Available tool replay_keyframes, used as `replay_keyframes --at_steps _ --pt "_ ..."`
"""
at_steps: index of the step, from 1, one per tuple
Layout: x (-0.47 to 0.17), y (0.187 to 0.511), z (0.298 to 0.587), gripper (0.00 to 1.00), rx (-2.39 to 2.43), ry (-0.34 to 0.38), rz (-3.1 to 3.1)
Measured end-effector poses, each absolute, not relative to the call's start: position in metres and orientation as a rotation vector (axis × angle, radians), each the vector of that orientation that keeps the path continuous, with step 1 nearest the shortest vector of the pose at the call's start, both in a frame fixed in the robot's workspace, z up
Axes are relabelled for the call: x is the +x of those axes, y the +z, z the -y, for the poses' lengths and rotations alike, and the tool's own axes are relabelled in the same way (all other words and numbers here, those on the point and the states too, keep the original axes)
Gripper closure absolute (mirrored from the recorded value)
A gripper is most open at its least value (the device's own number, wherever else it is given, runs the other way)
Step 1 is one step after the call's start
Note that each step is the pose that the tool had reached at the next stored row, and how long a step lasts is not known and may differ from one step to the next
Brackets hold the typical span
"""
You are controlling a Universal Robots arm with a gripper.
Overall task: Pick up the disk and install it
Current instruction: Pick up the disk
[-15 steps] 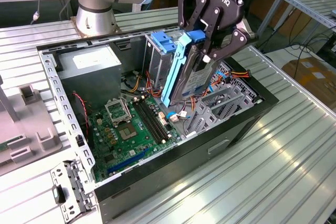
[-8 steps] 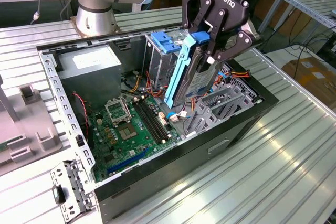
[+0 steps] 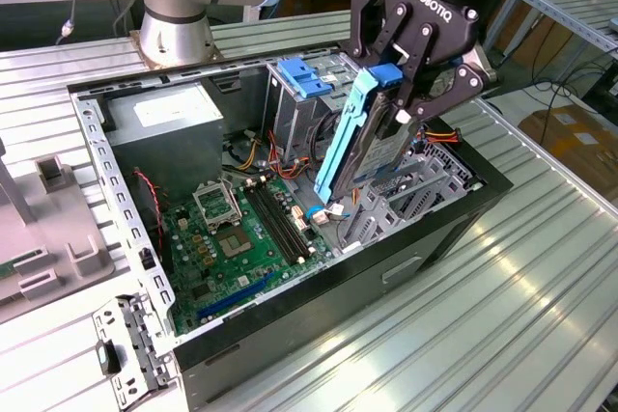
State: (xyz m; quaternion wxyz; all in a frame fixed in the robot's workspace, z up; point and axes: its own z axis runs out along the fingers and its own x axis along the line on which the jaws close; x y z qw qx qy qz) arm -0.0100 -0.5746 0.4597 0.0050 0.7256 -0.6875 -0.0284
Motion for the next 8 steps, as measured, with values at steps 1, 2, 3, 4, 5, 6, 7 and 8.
replay_keyframes --at_steps 1,2,3,4,5,6,7,8 --pt "-0.0093 0.4597 0.5756 0.63 2.272 -0.089 2.153" --pt "-0.0084 0.4596 0.5766 0.63 2.272 -0.089 2.153" --pt "-0.0074 0.4596 0.5775 0.63 2.272 -0.089 2.153" --pt "-0.0060 0.4595 0.5786 0.63 2.272 -0.090 2.153" --pt "-0.0047 0.4595 0.5795 0.63 2.272 -0.090 2.153" --pt "-0.0037 0.4593 0.5804 0.63 2.271 -0.090 2.154" --pt "-0.0035 0.4592 0.5810 0.63 2.268 -0.090 2.157" --pt "-0.0035 0.4590 0.5815 0.63 2.262 -0.090 2.164"
